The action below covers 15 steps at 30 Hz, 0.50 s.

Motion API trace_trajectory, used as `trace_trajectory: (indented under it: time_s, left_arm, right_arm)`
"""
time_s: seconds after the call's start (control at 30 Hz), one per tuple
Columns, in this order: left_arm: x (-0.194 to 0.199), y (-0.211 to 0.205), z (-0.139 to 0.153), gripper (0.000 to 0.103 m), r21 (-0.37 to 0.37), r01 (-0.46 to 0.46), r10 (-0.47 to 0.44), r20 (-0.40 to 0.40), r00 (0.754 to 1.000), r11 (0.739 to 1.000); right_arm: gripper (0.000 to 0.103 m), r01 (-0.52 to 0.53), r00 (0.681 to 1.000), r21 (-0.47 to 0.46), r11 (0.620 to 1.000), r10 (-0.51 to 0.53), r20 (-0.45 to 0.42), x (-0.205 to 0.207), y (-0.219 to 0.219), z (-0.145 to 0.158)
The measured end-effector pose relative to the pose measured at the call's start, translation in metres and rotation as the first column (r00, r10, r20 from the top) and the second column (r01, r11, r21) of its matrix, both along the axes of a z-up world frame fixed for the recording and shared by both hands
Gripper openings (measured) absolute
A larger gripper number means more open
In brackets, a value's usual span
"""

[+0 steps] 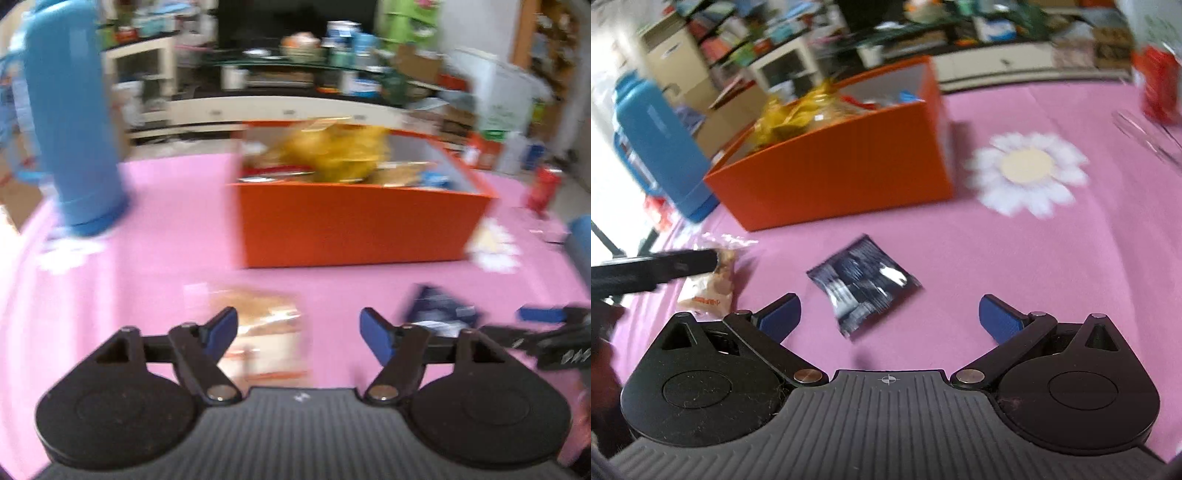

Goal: Organize snacks
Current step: 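Grasp the dark navy pack with the right tool while the left tool grasps the clear peanut bag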

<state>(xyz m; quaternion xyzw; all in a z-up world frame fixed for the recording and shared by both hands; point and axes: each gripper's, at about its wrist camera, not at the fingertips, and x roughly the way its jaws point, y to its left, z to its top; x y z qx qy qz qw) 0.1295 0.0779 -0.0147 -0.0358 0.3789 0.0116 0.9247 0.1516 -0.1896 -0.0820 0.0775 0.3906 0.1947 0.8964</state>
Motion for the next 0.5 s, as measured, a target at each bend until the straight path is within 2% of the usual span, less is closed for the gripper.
trace_trajectory:
  time_s: [0.07,0.13,0.2,0.37,0.5]
  left_arm:
    - [-0.002,0.021,-0.01,0.078,0.004,-0.056,0.056,-0.046,0.997,0.998]
    - [-0.002,0.035,-0.019,0.078,-0.048,-0.071,0.067,-0.079,0.995,0.996]
    - [0.001,0.038,-0.027,0.078,-0.069,-0.062,0.057,-0.084,0.995,0.996]
    - [0.023,0.021,-0.04,0.079,-0.042,-0.015,0.011,-0.094,0.996,0.999]
    - [0.038,0.012,-0.054,0.081,0.015,-0.011,0.013,-0.127,0.992,1.0]
  right_arm:
    - [0.086,-0.054,0.998,-0.048,0.997,0.055,0.022,0.011,0.017,0.0]
    - [0.086,-0.102,0.994,-0.105,0.989,0.106,0.03,0.024,0.034,-0.003]
    - [0.087,-0.135,0.989,-0.148,0.98,0.142,0.035,0.032,0.046,-0.006]
    - [0.087,-0.184,0.982,-0.198,0.963,0.187,-0.003,0.045,0.059,-0.017]
    - [0.087,-0.192,0.98,-0.227,0.955,0.197,-0.002,0.045,0.064,-0.021]
